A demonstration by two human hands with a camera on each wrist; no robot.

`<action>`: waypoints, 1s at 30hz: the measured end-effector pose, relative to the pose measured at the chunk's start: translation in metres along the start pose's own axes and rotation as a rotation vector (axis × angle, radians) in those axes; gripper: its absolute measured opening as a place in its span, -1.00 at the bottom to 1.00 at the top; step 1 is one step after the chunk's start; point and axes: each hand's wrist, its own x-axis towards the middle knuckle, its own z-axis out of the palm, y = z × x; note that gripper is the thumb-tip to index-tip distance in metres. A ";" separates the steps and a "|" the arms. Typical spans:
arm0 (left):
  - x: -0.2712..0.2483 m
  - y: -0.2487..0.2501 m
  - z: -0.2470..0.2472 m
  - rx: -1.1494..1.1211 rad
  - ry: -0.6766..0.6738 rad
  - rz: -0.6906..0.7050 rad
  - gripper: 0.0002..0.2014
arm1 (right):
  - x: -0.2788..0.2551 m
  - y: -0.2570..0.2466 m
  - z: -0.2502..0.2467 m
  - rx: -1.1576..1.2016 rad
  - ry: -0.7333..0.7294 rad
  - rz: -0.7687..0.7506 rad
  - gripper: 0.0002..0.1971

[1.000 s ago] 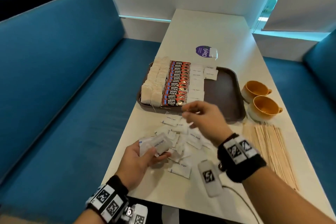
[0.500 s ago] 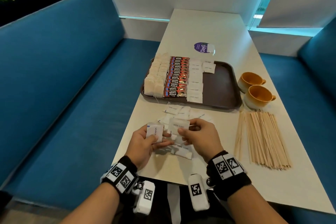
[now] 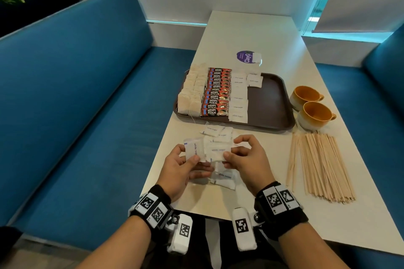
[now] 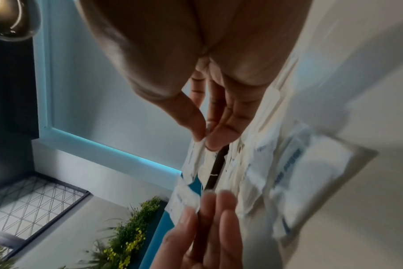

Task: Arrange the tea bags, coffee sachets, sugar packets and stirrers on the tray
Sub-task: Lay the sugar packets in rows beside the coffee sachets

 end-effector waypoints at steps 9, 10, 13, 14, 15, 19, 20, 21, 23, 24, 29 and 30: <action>0.001 -0.003 -0.002 -0.042 -0.012 0.025 -0.78 | 0.014 -0.024 -0.039 -0.126 0.037 -0.029 -0.83; 0.002 -0.005 -0.004 -0.031 -0.019 0.026 -0.74 | 0.019 -0.030 -0.043 -0.140 0.042 -0.031 -0.82; 0.003 -0.009 -0.007 0.052 -0.010 0.026 -0.67 | 0.039 -0.051 -0.055 -0.209 0.053 -0.042 -0.81; 0.003 -0.011 -0.009 0.070 0.008 0.023 -0.67 | 0.049 -0.058 -0.060 -0.232 0.067 -0.044 -0.80; 0.004 -0.012 -0.009 0.085 0.024 0.022 -0.67 | 0.061 -0.066 -0.065 -0.245 0.083 -0.043 -0.80; 0.004 -0.014 -0.012 0.169 0.024 0.040 -0.39 | 0.122 -0.090 -0.089 -0.258 0.176 -0.020 -0.79; 0.004 -0.013 -0.012 0.186 0.018 0.038 -0.34 | 0.138 -0.094 -0.094 -0.281 0.198 -0.022 -0.79; 0.005 -0.012 -0.010 0.197 0.005 0.030 -0.31 | 0.155 -0.098 -0.097 -0.297 0.222 -0.023 -0.79; 0.008 -0.011 -0.007 0.225 -0.015 0.029 -0.30 | 0.187 -0.104 -0.103 -0.328 0.252 -0.013 -0.80; 0.011 -0.009 -0.005 0.246 -0.019 0.040 -0.32 | 0.201 -0.106 -0.105 -0.347 0.255 -0.001 -0.80; 0.022 0.013 0.008 0.200 0.015 0.044 -0.44 | 0.261 -0.104 -0.112 -0.512 0.241 0.029 -0.81; 0.026 0.016 0.008 0.199 0.023 0.052 -0.37 | 0.270 -0.104 -0.112 -0.534 0.234 0.022 -0.81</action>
